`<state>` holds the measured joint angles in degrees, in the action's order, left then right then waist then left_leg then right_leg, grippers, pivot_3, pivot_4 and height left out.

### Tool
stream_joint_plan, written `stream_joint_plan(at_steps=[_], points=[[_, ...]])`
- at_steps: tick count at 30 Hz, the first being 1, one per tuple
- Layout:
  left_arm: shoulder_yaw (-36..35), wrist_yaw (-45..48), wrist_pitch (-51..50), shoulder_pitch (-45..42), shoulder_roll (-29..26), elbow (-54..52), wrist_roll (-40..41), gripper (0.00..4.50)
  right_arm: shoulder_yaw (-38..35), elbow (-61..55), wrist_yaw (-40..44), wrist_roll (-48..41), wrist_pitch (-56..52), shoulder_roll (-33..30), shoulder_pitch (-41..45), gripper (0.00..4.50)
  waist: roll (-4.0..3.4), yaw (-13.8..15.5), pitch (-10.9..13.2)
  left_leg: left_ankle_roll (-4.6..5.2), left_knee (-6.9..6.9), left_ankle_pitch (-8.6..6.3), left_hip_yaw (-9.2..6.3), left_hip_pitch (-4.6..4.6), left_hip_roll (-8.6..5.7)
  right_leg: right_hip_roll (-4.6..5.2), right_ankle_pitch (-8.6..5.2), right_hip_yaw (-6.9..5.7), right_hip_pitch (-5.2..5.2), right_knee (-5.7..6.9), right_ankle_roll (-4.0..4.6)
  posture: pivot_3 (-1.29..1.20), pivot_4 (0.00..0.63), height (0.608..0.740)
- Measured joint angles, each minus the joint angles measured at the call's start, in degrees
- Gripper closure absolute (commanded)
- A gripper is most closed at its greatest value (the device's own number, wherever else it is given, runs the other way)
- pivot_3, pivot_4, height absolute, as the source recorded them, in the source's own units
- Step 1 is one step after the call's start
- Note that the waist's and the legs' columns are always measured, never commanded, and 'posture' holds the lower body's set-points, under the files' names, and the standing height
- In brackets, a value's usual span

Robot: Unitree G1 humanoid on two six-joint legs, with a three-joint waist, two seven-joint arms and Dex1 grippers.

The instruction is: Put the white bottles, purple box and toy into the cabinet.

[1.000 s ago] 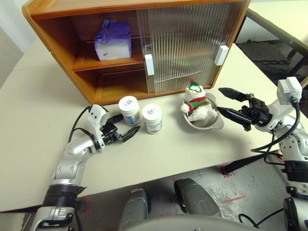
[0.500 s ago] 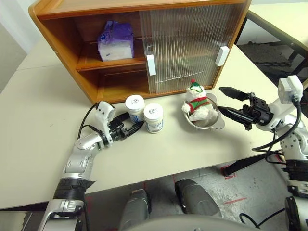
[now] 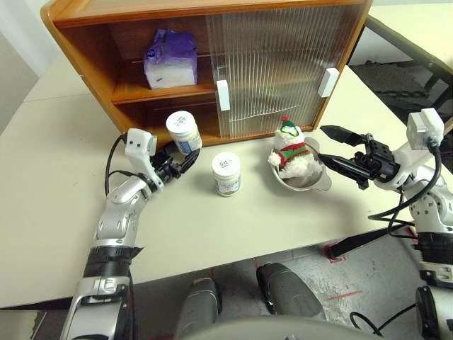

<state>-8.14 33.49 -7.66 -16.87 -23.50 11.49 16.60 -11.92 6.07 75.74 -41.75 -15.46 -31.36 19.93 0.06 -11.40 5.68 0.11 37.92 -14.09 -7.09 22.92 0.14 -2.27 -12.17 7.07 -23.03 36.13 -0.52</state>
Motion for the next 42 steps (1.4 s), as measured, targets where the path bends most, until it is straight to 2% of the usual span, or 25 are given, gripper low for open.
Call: stream_joint_plan(at_steps=[14, 29, 36, 42], points=[[0.0, -7.5, 0.1, -6.6, 1.9, 9.2, -3.5, 1.39, 0.0, -0.6, -0.2, -0.1, -0.5, 0.3, -0.1, 0.00, 0.23, 0.0, 0.1, 0.09, 0.05, -0.04, 0.08, -0.01, -0.02, -0.08, 0.01, 0.02, 0.05, -0.04, -0.16, -0.27, 0.123, 0.740], [0.2, -14.4, 4.3, -17.5, 4.8, 24.7, -6.8, 1.39, 0.0, -0.9, 0.7, 0.0, -0.5, -0.2, -0.2, 0.00, 0.39, 0.0, 0.3, 0.28, 0.09, 0.02, 0.04, 0.03, -0.62, 0.01, 0.19, 0.06, 0.20, -0.35, -0.42, -0.29, 0.119, 0.740], [0.0, -15.8, 5.8, -21.4, 6.1, 31.6, -7.2, 1.39, 0.0, -0.9, 0.7, 0.0, -0.5, -0.8, 0.0, 0.00, 0.32, 0.3, 0.3, 0.48, 0.09, 0.22, -0.06, 0.02, -0.59, 0.07, 0.46, 0.09, 0.45, -0.87, -1.04, -0.29, 0.119, 0.740], [0.0, -16.2, 7.6, -23.3, 6.5, 35.6, -7.2, 1.39, 0.0, -0.9, 0.7, 0.0, -0.5, -1.1, 0.0, 0.00, 0.36, 0.4, 0.4, 0.61, 0.19, 0.35, -0.06, 0.07, -0.67, 0.16, 0.59, 0.13, 0.48, -0.91, -1.15, -0.29, 0.116, 0.740]])
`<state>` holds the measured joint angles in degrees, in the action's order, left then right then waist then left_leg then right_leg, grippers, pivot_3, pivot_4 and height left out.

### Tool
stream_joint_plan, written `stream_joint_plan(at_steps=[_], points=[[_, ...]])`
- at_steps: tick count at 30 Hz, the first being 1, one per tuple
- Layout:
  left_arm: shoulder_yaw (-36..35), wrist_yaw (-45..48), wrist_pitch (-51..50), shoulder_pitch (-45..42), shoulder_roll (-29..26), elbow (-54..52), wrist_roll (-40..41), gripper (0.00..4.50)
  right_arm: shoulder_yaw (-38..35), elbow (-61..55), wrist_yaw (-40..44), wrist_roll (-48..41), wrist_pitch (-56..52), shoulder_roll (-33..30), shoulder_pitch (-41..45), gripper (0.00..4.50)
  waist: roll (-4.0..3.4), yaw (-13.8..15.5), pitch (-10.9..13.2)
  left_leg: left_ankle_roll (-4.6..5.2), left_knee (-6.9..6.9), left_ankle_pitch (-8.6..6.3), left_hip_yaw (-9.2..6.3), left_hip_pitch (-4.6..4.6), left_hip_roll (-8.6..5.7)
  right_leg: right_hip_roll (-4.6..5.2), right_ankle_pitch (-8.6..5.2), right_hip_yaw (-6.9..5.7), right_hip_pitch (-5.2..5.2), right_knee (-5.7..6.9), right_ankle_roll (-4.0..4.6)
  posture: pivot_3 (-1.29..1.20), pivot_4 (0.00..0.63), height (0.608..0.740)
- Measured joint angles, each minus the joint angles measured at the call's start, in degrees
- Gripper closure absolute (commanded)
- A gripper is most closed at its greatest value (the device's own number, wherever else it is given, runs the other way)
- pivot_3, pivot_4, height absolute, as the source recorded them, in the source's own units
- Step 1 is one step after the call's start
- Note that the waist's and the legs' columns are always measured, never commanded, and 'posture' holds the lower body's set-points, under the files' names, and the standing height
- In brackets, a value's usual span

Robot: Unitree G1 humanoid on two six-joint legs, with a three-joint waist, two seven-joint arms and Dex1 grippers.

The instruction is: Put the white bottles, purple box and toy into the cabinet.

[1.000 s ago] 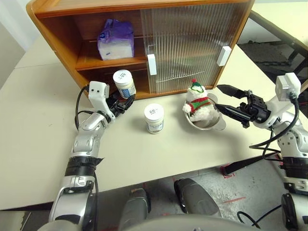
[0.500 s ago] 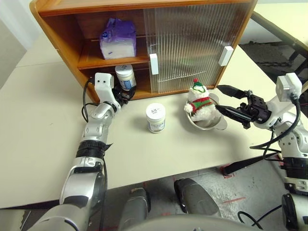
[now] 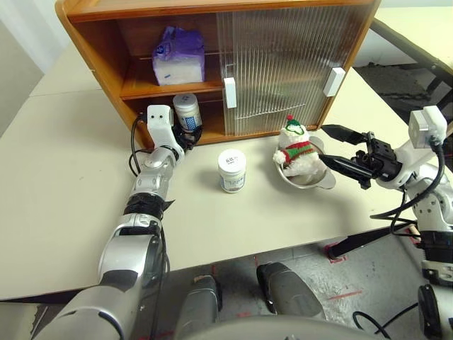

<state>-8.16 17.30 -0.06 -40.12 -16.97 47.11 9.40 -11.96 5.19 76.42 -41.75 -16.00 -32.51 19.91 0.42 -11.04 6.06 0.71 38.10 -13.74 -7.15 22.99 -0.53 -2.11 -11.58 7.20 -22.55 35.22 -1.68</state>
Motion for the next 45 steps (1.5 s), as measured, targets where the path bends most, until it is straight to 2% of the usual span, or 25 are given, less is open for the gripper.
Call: stream_joint_plan(at_steps=[7, 11, 21, 32, 38, 41, 45], points=[[0.0, 1.8, 0.5, -0.5, 0.8, 0.8, 0.4, 1.39, 0.0, 0.0, 0.0, 0.0, 0.0, -0.2, 0.0, 0.00, -0.01, 0.0, 0.0, 0.01, 0.00, 0.05, -0.01, 0.06, -0.24, 0.00, 0.04, -0.04, 0.00, -0.01, 0.03, -0.29, 0.113, 0.740], [0.0, 2.7, 0.6, -0.5, 1.2, 0.7, 0.5, 0.04, 0.0, 0.0, 0.0, 0.1, 0.0, -0.2, 0.0, 0.00, -0.01, 0.1, 0.0, 0.01, -0.01, 0.04, 0.01, 0.08, -0.26, -0.01, 0.05, -0.06, -0.01, -0.02, 0.05, -0.28, 0.114, 0.740], [0.0, 2.5, -0.6, -0.5, 1.2, -3.4, 0.8, 0.01, 0.3, 0.1, 0.0, 0.1, -0.3, 0.0, 0.2, 0.00, -0.01, 0.0, 0.0, 0.01, 0.04, 0.06, 0.11, 0.06, -0.27, -0.04, 0.03, -0.07, 0.00, -0.03, -0.04, -0.28, 0.111, 0.740], [-0.2, -0.6, -9.1, 10.9, 0.8, -21.9, 1.3, 0.01, 1.0, 0.2, -0.1, 0.1, -0.7, 0.9, 0.3, 0.00, -0.01, -0.3, 0.0, 0.00, 0.06, 0.06, 0.43, 0.02, -0.29, -0.08, 0.05, -0.14, 0.01, -0.02, -0.02, -0.26, 0.110, 0.740], [-0.7, -1.8, -14.3, 15.1, 0.5, -31.5, 2.2, 2.05, 1.8, 2.0, 0.3, 0.2, -0.7, 1.4, 1.5, 0.00, -0.02, 0.1, 0.0, -0.01, 0.09, 0.06, 0.19, -0.01, -0.27, -0.06, 0.13, -0.07, 0.02, 0.00, 0.13, -0.25, 0.109, 0.740], [-0.9, -2.3, -15.4, 16.2, 0.4, -33.5, 2.3, 3.08, 2.0, 2.1, 0.6, 0.3, -0.7, 1.5, 1.5, 0.00, -0.02, 0.4, 0.0, -0.02, 0.08, 0.06, 0.07, -0.01, -0.25, -0.06, 0.36, -0.03, 0.02, 0.00, 0.51, -0.25, 0.108, 0.740], [-1.6, -3.0, -15.5, 16.2, 0.2, -33.7, 2.3, 4.48, 2.1, 2.2, 0.9, 0.6, -0.6, 1.5, 1.5, 0.00, -0.02, 0.8, 0.0, -0.03, 0.08, 0.05, 0.02, -0.01, -0.23, -0.05, 0.41, -0.01, 0.01, 0.00, 0.61, -0.25, 0.107, 0.740]])
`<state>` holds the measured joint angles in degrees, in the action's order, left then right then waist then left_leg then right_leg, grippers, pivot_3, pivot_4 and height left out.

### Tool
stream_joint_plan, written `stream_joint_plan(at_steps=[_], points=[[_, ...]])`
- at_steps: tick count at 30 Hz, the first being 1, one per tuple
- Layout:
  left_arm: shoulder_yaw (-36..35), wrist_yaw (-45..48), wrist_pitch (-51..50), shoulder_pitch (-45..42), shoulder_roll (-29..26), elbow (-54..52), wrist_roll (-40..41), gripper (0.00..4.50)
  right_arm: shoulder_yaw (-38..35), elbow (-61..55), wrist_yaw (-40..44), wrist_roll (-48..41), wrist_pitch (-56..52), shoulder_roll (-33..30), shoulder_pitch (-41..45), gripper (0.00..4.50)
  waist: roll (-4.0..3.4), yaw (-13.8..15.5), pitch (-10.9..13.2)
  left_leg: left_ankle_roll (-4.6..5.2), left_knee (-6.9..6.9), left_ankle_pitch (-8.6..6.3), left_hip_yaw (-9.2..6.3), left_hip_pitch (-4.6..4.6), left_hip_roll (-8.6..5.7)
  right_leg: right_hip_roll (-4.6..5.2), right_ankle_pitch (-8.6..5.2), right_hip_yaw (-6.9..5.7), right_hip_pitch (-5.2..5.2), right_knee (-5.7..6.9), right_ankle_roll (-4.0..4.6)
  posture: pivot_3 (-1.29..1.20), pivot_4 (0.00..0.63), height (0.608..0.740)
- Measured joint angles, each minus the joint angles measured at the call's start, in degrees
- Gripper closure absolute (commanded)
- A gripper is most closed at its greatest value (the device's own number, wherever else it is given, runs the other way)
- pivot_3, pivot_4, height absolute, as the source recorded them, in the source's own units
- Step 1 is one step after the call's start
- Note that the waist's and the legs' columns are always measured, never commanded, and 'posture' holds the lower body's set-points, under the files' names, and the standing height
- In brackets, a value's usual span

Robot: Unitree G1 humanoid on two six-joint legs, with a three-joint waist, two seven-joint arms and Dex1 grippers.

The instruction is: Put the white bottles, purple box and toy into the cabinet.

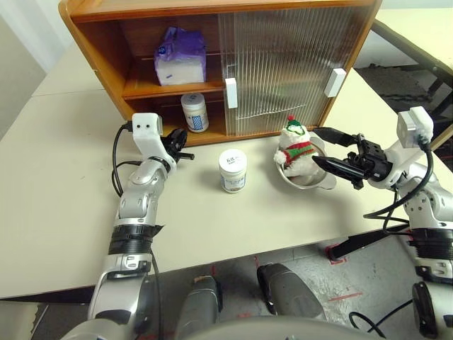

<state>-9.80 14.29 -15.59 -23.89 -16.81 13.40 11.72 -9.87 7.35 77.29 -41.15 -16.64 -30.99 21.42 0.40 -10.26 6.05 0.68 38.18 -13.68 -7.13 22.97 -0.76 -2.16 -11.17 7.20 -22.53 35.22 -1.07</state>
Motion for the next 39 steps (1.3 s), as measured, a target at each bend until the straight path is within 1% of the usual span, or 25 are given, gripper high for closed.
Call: stream_joint_plan(at_steps=[6, 17, 31, 39], points=[[-0.3, -0.7, 0.3, -1.7, -0.1, 0.9, -0.2, 4.48, 0.0, 0.0, 0.1, 0.7, 0.0, 0.0, 0.0, 0.00, 0.00, 0.2, 0.0, 0.00, 0.00, 0.00, -0.03, 0.00, 0.02, 0.02, 0.01, 0.01, 0.00, 0.00, 0.03, -0.26, 0.104, 0.740], [-0.3, -2.3, 3.8, -7.3, -0.1, 8.7, -2.5, 4.48, 0.0, 0.0, 0.1, 0.8, 0.3, 0.0, 0.0, 0.00, -0.01, 0.2, 0.0, 0.01, 0.00, 0.00, -0.01, 0.01, 0.01, 0.01, 0.02, 0.00, 0.00, -0.01, 0.03, -0.28, 0.098, 0.740], [0.0, -3.6, 7.5, -10.6, -0.2, 16.1, -4.8, 4.48, -0.1, 0.0, 0.1, 0.8, 0.5, -0.2, -0.1, 0.00, -0.01, 0.0, 0.0, 0.02, 0.03, 0.01, 0.01, 0.00, 0.00, 0.00, 0.03, -0.03, 0.01, 0.00, 0.01, -0.28, 0.099, 0.740], [2.1, -2.4, 9.3, -12.9, 0.0, 20.7, -5.4, 4.48, -0.1, -0.1, 0.0, 0.8, 0.5, -0.1, -0.1, 0.00, -0.01, 0.0, 0.0, 0.03, 0.09, 0.01, 0.02, 0.00, -0.01, -0.01, 0.04, -0.04, 0.03, 0.00, -0.02, -0.29, 0.097, 0.740]])
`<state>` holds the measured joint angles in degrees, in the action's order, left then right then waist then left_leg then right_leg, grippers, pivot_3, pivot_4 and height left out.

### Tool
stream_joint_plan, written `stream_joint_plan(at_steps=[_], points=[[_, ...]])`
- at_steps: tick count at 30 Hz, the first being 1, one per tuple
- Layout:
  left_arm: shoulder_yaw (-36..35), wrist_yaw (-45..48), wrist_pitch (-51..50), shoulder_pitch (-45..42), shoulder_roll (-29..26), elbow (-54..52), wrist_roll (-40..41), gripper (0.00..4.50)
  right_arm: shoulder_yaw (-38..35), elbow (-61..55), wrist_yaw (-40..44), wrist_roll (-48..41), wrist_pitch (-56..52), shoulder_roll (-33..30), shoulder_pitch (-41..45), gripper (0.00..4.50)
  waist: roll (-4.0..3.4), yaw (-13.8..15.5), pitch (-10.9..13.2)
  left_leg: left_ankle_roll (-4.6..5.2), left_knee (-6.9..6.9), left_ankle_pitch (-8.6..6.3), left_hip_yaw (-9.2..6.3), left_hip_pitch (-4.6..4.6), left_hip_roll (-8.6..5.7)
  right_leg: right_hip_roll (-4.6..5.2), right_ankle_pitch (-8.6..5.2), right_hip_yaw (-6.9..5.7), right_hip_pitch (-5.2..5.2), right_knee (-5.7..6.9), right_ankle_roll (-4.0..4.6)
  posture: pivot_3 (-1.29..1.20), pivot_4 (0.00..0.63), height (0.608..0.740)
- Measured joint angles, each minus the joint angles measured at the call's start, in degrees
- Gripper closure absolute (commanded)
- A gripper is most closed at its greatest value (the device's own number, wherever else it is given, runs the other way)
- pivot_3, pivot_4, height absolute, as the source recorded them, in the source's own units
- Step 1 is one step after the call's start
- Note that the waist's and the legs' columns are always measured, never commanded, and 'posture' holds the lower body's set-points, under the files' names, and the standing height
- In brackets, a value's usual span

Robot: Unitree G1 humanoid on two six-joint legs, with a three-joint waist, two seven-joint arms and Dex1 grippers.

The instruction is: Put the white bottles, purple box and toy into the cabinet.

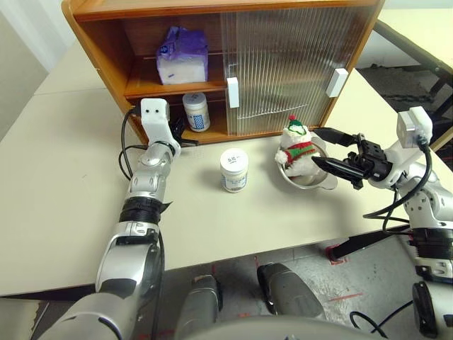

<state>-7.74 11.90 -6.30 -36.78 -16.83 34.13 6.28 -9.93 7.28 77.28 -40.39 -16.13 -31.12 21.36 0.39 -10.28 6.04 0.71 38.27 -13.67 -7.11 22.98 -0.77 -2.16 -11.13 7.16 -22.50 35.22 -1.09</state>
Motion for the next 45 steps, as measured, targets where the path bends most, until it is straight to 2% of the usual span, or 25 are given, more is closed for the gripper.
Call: stream_joint_plan(at_steps=[15, 27, 34, 37, 39, 43, 45], points=[[0.1, 2.5, 4.7, -5.2, 0.5, 8.9, 0.0, 4.48, 0.0, -0.9, -1.3, -0.1, 0.0, 0.2, -0.5, 0.00, 0.00, -0.3, 0.0, 0.05, 0.12, 0.02, 0.00, 0.03, -0.02, 0.01, 0.02, -0.01, 0.05, 0.01, -0.10, -0.31, 0.095, 0.740], [1.5, 4.0, 6.5, -8.4, 2.6, 14.4, -0.1, 4.48, -0.1, -2.1, -2.1, -0.1, 0.0, 0.3, -1.3, 0.00, -0.01, -1.5, 0.0, 0.12, 0.24, 0.04, 0.06, 0.06, -0.04, 0.00, -0.24, -0.06, 0.08, 0.01, -0.73, -0.32, 0.089, 0.740], [1.6, 4.6, 7.3, -7.2, 2.2, 12.7, 0.1, 4.48, -0.1, -2.2, -2.1, -0.1, 0.0, 0.2, -1.3, 0.00, -0.01, -2.2, 0.0, 0.16, 0.43, 0.03, 0.10, 0.10, -0.06, -0.02, -0.19, -0.13, 0.12, 0.01, -0.83, -0.31, 0.088, 0.740], [1.1, 5.0, 6.0, -2.0, 1.6, 5.6, 0.9, 3.99, -0.2, -2.2, -2.1, -0.1, 0.0, 0.1, -1.5, 0.00, -0.03, -2.6, 0.0, 0.17, 0.45, 0.01, 0.45, 0.09, -0.11, -0.06, -0.20, -0.27, 0.13, 0.01, -0.85, -0.30, 0.089, 0.740], [0.8, 5.7, 3.8, 1.6, 1.5, 0.7, 2.2, 3.41, -0.2, -2.2, -2.1, -0.1, 0.0, 0.2, -1.5, 0.00, -0.03, -2.7, 0.0, 0.18, 0.47, 0.01, 0.76, 0.08, -0.09, -0.06, -0.20, -0.27, 0.12, 0.02, -0.85, -0.30, 0.090, 0.740], [0.2, 8.9, -0.5, 11.8, 0.2, -12.4, 5.4, 1.92, -0.1, -1.9, -1.8, -0.1, 0.1, 0.1, -1.3, 0.00, -0.03, -2.9, 0.0, 0.21, 0.47, -0.02, 0.96, 0.06, -0.07, -0.08, -0.20, -0.21, 0.11, 0.05, -0.85, -0.28, 0.095, 0.740], [-0.2, 12.8, -3.3, 18.0, -2.4, -21.3, 8.3, 1.26, -0.2, -1.3, -1.0, -0.1, 0.1, -0.1, -1.1, 0.00, -0.02, -2.9, 0.0, 0.18, 0.45, -0.03, 1.00, 0.03, -0.05, -0.07, -0.19, -0.17, 0.08, 0.07, -0.83, -0.27, 0.097, 0.740]])
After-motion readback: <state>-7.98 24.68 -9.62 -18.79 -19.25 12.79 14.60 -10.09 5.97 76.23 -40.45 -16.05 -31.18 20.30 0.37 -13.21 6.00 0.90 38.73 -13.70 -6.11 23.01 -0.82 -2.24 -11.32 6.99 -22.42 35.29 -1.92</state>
